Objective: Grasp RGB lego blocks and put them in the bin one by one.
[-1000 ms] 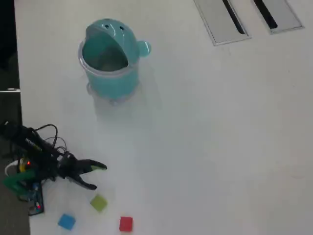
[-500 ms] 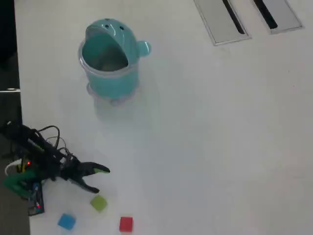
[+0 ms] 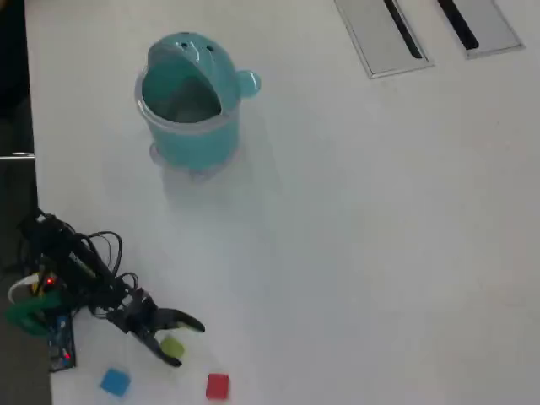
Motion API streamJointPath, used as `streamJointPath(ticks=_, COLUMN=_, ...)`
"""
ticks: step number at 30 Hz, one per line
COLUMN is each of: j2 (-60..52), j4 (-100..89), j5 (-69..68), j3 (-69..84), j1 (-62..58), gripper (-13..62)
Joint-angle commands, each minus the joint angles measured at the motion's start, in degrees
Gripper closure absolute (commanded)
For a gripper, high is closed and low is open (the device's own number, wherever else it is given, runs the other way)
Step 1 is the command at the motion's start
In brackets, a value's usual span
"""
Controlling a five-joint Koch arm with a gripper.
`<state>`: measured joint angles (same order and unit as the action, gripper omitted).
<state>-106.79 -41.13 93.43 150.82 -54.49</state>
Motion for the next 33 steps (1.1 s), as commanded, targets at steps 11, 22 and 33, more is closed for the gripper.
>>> streamJointPath(ticks=11, j2=2.55, j4=19.42, j5=-1.32, j3=-17.49, j1=-4.92, gripper=15.5)
streamJointPath(ticks=22, j2=1.93, j4=33.75, j5=-1.14, j3=-22.59, j1=-1.32, gripper=15.6)
streamJointPath(ticks=33, j2=20.57, j4=36.56, j5=-1.05, j3=-37.53, j1=-2.02, gripper=14.9)
